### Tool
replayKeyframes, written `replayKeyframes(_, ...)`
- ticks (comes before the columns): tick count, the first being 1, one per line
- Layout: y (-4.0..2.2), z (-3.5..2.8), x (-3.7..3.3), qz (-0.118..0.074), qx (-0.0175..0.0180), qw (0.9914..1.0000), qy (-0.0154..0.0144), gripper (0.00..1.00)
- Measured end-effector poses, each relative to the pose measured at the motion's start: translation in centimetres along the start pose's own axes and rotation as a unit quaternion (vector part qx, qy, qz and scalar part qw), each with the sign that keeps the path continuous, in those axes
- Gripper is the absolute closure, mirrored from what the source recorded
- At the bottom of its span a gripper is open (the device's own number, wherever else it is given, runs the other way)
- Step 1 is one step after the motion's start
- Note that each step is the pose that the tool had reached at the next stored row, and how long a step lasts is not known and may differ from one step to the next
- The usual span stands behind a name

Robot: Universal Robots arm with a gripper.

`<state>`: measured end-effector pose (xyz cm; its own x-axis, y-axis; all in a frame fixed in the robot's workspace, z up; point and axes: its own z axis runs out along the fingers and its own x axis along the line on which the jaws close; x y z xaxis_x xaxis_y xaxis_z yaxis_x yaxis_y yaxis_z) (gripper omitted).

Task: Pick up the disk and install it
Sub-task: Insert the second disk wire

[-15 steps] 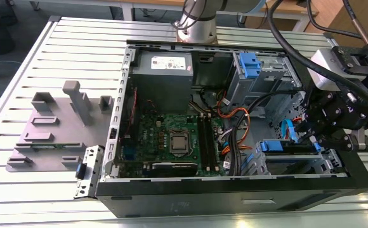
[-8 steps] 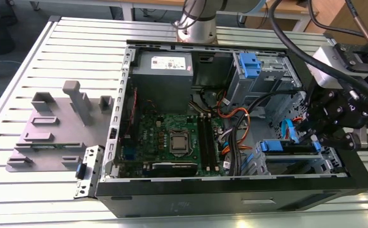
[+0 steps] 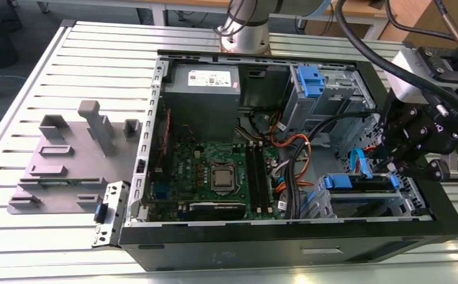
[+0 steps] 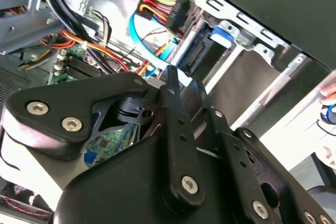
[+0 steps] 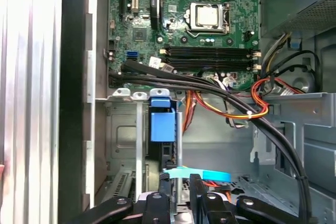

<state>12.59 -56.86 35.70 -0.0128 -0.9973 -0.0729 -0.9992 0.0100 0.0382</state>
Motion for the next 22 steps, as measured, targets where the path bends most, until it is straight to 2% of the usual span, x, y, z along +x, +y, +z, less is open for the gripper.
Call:
replayKeyframes(2,0.00,0.06,-0.33,0.000,0.0000,1.00000,-0.0022,0.71)
replayKeyframes(8,-0.01,0.26,-1.27,0.000,-0.0001,0.99993,-0.0119,0.71)
replayKeyframes(11,-0.34,0.34,-1.42,-0.001,-0.0002,0.99987,-0.0160,0.71)
replayKeyframes(15,-1.03,0.49,-1.53,-0.001,-0.0002,0.99984,-0.0179,0.71)
replayKeyframes(19,-1.99,0.60,-1.61,-0.001,-0.0002,0.99983,-0.0182,0.71)
replayKeyframes(22,-2.40,0.62,-1.62,-0.001,-0.0002,0.99983,-0.0182,0.71)
